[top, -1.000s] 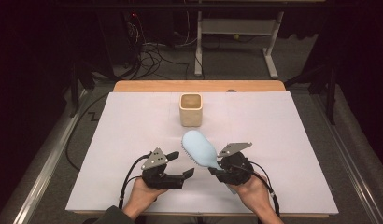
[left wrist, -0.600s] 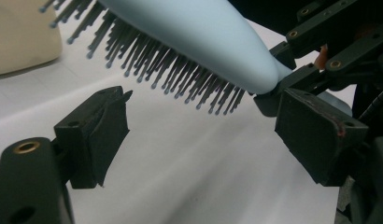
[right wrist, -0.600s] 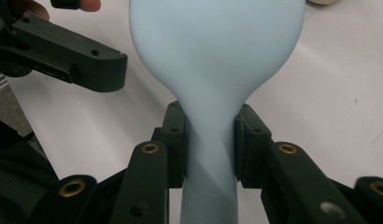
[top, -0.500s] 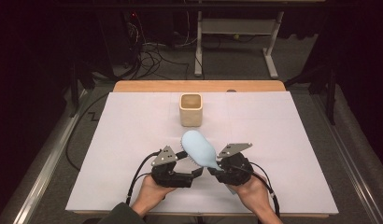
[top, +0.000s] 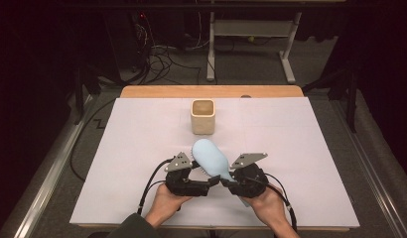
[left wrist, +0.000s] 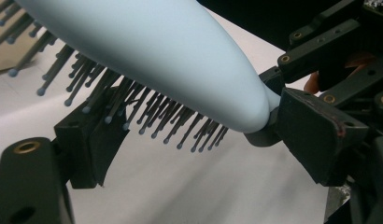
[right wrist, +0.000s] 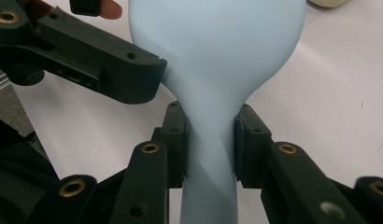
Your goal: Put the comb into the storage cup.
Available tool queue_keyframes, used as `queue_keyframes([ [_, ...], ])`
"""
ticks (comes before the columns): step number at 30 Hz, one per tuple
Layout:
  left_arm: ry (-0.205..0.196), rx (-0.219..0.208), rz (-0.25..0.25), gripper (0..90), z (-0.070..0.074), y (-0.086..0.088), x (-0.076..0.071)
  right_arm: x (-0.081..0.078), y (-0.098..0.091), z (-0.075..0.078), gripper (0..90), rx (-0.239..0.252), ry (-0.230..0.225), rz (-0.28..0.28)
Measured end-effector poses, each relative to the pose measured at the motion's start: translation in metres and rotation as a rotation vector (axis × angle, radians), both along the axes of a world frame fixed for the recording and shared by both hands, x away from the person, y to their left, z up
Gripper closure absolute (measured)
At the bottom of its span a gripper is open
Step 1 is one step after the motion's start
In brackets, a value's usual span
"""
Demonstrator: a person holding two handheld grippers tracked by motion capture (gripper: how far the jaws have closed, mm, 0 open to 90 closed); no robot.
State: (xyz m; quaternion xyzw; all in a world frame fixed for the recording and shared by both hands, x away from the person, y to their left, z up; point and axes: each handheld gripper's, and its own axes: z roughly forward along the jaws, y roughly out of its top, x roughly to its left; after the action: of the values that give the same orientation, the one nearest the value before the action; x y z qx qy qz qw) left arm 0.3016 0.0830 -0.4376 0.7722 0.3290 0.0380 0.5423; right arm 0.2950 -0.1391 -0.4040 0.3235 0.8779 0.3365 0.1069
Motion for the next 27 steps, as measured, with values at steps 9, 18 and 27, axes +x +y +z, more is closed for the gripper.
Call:
queue_keyframes([
  [9,0.035,-0.018,0.017,20.6,0.0023,-0.0019,0.0043,0.0011,0.0038,-0.001,70.4,-0.005,-0.005,0.007],
  [18,0.044,-0.023,0.027,21.4,0.0042,-0.0029,0.0056,0.0013,0.0066,-0.0006,70.4,-0.004,-0.014,0.004],
  [27,0.049,-0.015,0.036,21.3,0.0055,-0.0039,0.0058,0.0001,0.0099,0.0006,70.4,-0.012,-0.035,0.005],
])
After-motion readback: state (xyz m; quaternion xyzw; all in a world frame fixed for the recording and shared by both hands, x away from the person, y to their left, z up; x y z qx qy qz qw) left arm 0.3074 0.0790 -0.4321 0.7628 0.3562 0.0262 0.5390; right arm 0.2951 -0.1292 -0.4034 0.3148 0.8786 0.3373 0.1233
